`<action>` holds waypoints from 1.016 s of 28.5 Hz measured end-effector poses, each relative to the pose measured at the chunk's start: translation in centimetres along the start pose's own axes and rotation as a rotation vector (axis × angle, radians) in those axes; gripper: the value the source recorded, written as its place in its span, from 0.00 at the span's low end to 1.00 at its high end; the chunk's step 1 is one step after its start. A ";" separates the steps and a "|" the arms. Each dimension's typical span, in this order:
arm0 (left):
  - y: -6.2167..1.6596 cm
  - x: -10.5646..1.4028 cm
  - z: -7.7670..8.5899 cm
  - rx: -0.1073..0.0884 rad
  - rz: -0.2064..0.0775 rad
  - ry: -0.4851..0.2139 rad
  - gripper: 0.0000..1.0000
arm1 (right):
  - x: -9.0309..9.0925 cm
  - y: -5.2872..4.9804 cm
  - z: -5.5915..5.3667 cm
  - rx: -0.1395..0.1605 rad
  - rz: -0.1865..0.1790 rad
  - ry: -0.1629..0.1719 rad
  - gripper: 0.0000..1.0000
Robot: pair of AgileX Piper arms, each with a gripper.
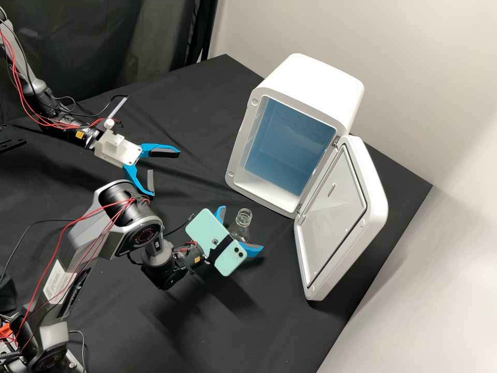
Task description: Place the flask in the incubator
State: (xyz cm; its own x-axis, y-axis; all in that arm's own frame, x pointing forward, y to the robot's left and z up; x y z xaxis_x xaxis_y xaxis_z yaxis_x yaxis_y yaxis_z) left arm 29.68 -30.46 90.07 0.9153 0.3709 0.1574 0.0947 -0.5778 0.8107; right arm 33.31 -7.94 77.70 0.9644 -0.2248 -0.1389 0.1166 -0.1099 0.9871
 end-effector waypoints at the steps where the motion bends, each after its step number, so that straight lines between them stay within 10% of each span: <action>1: 0.00 0.0 0.0 0.000 0.000 0.000 1.00 | 0.0 0.0 0.0 -0.006 -0.001 0.001 1.00; 28: 0.00 0.0 0.0 0.000 0.000 0.000 1.00 | 0.1 -0.4 0.1 -0.023 -0.006 -0.006 1.00; 29: 0.00 0.0 0.0 0.000 0.000 0.000 1.00 | 0.1 -0.4 0.1 -0.023 -0.006 -0.006 0.00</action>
State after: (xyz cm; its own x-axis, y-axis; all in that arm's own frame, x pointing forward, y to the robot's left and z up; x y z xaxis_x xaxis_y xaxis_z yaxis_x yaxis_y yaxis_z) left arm 29.68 -30.46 90.07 0.9153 0.3709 0.1574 0.0947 -0.5778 0.8107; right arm 33.33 -7.98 77.33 0.9622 -0.2303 -0.1451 0.1276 -0.0891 0.9878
